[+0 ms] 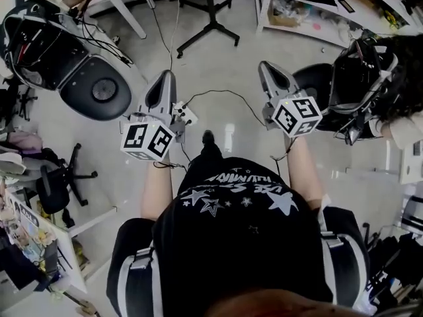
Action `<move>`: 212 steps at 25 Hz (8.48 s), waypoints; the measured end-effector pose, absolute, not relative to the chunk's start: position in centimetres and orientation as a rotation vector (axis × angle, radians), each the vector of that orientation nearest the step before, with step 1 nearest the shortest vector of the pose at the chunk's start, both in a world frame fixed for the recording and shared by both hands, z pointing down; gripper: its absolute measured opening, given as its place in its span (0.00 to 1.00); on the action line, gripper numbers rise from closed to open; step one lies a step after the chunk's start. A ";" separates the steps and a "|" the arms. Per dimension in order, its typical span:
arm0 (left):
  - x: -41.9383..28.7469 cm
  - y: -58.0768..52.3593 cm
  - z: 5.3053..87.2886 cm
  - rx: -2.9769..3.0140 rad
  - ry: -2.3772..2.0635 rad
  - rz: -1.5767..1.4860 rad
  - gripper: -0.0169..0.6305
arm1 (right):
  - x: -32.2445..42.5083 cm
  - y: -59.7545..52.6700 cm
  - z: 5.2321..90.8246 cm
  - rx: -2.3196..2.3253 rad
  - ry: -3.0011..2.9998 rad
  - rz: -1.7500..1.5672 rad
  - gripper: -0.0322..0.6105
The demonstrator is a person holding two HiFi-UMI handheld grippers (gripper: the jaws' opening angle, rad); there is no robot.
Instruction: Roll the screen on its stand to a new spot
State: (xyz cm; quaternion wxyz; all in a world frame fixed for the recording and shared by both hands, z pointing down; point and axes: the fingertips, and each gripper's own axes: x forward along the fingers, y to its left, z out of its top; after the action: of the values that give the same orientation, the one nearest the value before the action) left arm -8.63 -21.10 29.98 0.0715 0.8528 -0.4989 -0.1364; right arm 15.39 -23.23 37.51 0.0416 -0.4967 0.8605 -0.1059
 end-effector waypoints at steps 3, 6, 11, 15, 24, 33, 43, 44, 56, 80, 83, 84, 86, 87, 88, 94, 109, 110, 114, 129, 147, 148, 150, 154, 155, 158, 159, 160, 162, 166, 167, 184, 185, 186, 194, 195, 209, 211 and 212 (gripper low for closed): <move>-9.0 -24.8 29.2 2.615 -1.478 -0.401 0.05 | 14.7 -27.1 36.9 -1.530 2.602 -0.319 0.06; -9.9 -28.2 28.9 2.642 -1.473 -0.388 0.05 | 13.0 -30.9 36.6 -1.518 2.597 -0.320 0.06; -13.1 -33.4 28.7 2.632 -1.482 -0.400 0.05 | 8.8 -36.0 36.0 -1.487 2.631 -0.309 0.06; -15.2 -37.3 29.0 2.623 -1.472 -0.388 0.04 | 6.6 -39.7 36.2 -1.530 2.665 -0.274 0.06; -15.9 -42.9 29.3 2.689 -1.417 -0.355 0.04 | 4.4 -43.5 38.1 -1.566 2.667 -0.346 0.06; -15.3 -48.4 27.3 2.671 -1.481 -0.418 0.05 | 5.8 -49.4 39.2 -1.536 2.632 -0.415 0.06; -13.7 -54.7 24.8 2.693 -1.519 -0.421 0.11 | 6.8 -57.8 37.6 -1.432 2.636 -0.391 0.06; -13.5 -55.1 24.6 2.698 -1.516 -0.421 0.17 | 7.2 -58.5 37.6 -1.429 2.637 -0.391 0.06; -11.8 -61.2 22.8 2.737 -1.593 -0.419 0.60 | 8.1 -65.0 37.0 -1.353 2.675 -0.366 0.06; -11.9 -67.8 20.9 2.558 -1.824 -0.249 0.36 | 10.6 -69.0 38.4 -1.309 2.705 -0.439 0.06; -11.9 -67.9 20.8 2.571 -1.831 -0.257 0.36 | 10.3 -69.0 38.3 -1.297 2.711 -0.436 0.06; -11.9 -67.9 20.9 2.575 -1.835 -0.262 0.36 | 10.1 -69.0 38.3 -1.293 2.715 -0.434 0.06; -12.0 -67.8 21.0 2.575 -1.845 -0.276 0.35 | 9.7 -68.8 38.1 -1.282 2.723 -0.424 0.06; -12.1 -67.8 21.0 2.572 -1.850 -0.283 0.35 | 9.4 -68.6 37.8 -1.273 2.728 -0.412 0.06; -12.2 -67.7 21.0 2.569 -1.854 -0.288 0.35 | 9.0 -68.4 37.4 -1.262 2.735 -0.395 0.06; -12.4 -67.2 21.1 2.554 -1.868 -0.295 0.34 | 7.2 -67.9 33.8 -1.211 2.753 -0.248 0.06; -12.9 -64.7 21.1 2.573 -1.863 -0.361 0.34 | 4.0 -66.7 31.2 -1.194 2.730 -0.192 0.06; -13.0 -64.4 21.0 2.576 -1.865 -0.370 0.34 | 3.8 -66.4 31.0 -1.194 2.730 -0.185 0.06; -13.2 -63.5 21.0 2.569 -1.870 -0.384 0.34 | 3.7 -65.3 30.4 -1.209 2.720 -0.167 0.06; -15.6 -60.4 21.3 2.574 -1.838 -0.392 0.33 | 2.0 -59.1 31.3 -1.306 2.702 -0.182 0.06; -11.7 -53.6 21.3 2.686 -1.728 -0.408 0.33 | 2.8 -51.9 32.0 -1.411 2.657 -0.197 0.06; -11.6 -53.4 21.3 2.685 -1.726 -0.408 0.33 | 2.9 -51.3 32.3 -1.421 2.658 -0.201 0.06; -11.6 -53.0 21.3 2.686 -1.716 -0.411 0.33 | 3.2 -50.0 32.9 -1.445 2.654 -0.214 0.06; -11.9 -51.8 21.2 2.687 -1.703 -0.436 0.33 | 3.9 -47.5 33.8 -1.500 2.635 -0.236 0.06; -12.0 -51.4 21.2 2.688 -1.704 -0.445 0.33 | 4.0 -46.9 34.0 -1.509 2.633 -0.239 0.06; -11.5 -50.2 21.0 2.703 -1.696 -0.458 0.33 | 4.4 -45.8 34.3 -1.521 2.630 -0.245 0.06; -11.2 -49.9 21.0 2.710 -1.692 -0.459 0.33 | 4.5 -45.7 34.3 -1.520 2.631 -0.242 0.06; -10.9 -49.6 21.0 2.715 -1.688 -0.459 0.33 | 4.5 -45.5 34.3 -1.516 2.632 -0.238 0.06; -10.5 -48.9 21.3 2.714 -1.680 -0.463 0.33 | 4.5 -45.3 33.9 -1.502 2.636 -0.228 0.06; -10.5 -47.6 21.5 2.700 -1.686 -0.472 0.32 | 4.4 -45.2 33.1 -1.464 2.645 -0.205 0.06; -10.5 -47.3 21.5 2.696 -1.693 -0.474 0.32 | 4.4 -45.1 33.0 -1.457 2.645 -0.206 0.06; -9.2 -40.1 21.8 2.631 -1.760 -0.473 0.32 | 7.7 -37.7 33.0 -1.397 2.691 -0.220 0.06; -9.0 -39.7 21.8 2.628 -1.765 -0.473 0.32 | 8.1 -37.2 33.1 -1.397 2.690 -0.226 0.06; -8.8 -39.2 21.9 2.625 -1.769 -0.474 0.32 | 8.5 -36.7 33.2 -1.398 2.690 -0.232 0.06; -7.1 -35.3 22.1 2.610 -1.795 -0.477 0.32 | 10.3 -33.2 33.5 -1.363 2.718 -0.237 0.06; -6.9 -34.8 22.1 2.610 -1.794 -0.475 0.32 | 10.5 -32.8 33.4 -1.356 2.723 -0.238 0.06; -1.2 -29.0 22.3 2.654 -1.793 -0.413 0.30 | 13.7 -26.6 33.9 -1.340 2.722 -0.257 0.06; -0.8 -28.4 22.3 2.652 -1.800 -0.405 0.30 | 14.5 -26.1 34.0 -1.351 2.706 -0.267 0.06; -0.7 -28.2 22.4 2.650 -1.807 -0.405 0.30 | 14.7 -25.8 34.1 -1.353 2.701 -0.271 0.06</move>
State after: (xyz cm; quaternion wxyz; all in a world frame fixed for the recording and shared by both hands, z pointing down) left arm -0.69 -28.21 22.38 -0.0458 0.8189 -0.5583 -0.1252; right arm 14.71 -25.82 34.13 0.0542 -0.4454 0.8892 -0.0893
